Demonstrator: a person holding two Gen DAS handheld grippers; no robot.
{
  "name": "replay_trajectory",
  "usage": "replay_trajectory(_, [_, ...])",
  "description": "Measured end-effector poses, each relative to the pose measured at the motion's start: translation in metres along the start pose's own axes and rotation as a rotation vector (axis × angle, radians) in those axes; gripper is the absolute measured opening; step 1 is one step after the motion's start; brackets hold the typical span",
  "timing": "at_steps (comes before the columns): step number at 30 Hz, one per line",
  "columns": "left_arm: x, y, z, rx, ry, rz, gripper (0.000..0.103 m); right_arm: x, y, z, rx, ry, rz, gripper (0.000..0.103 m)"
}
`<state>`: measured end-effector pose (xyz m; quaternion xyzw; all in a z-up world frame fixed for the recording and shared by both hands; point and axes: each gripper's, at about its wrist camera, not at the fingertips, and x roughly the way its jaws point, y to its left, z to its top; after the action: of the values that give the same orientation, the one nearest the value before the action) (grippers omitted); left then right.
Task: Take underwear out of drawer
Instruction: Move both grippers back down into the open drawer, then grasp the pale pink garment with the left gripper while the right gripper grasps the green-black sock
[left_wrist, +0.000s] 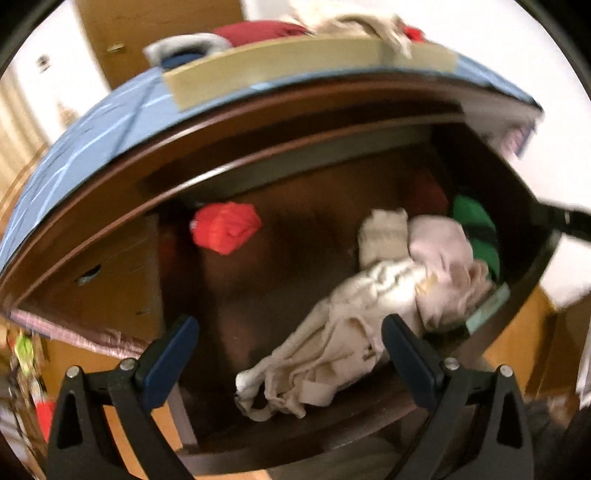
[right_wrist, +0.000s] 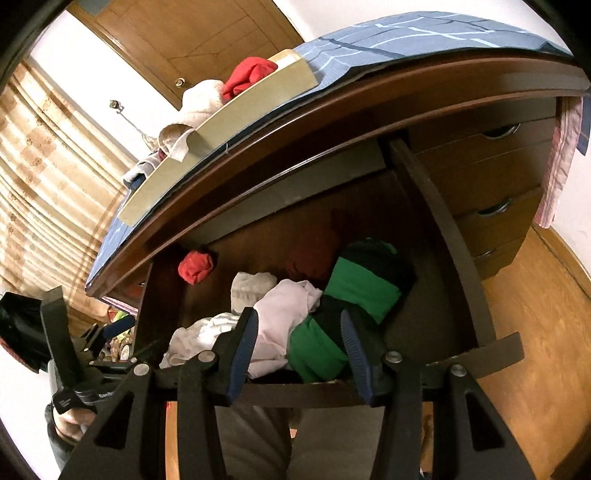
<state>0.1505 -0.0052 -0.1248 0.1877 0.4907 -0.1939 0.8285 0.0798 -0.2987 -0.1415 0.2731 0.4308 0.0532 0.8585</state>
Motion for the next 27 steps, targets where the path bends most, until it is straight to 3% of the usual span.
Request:
replay_trajectory(4, [0.015,-0.006,0.004,0.092,0.066,-0.071,0.101,0.003,-0.002,0.001,0.019,0.011,0.006,0.05])
replay_trajectory(9, [0.033,-0.006,0.017,0.148,0.148,-0.125,0.101,0.006,-0.003,0.003,0.026,0.018,0.004,0.05])
replay_trajectory(13, [0.042,-0.014,0.025,0.197,0.192,-0.213,0.101,0.006,-0.004,0.005,0.027,0.02,0.002,0.05])
replay_trajectory(22, [0.078,-0.011,0.035,0.08,0.418,-0.398,0.103,0.001,-0.01,0.016,0.044,0.003,-0.012,0.05])
replay_trajectory(27, [0.087,-0.012,0.039,0.066,0.465,-0.443,0.103,0.004,-0.014,0.017,0.062,0.01,-0.004,0.05])
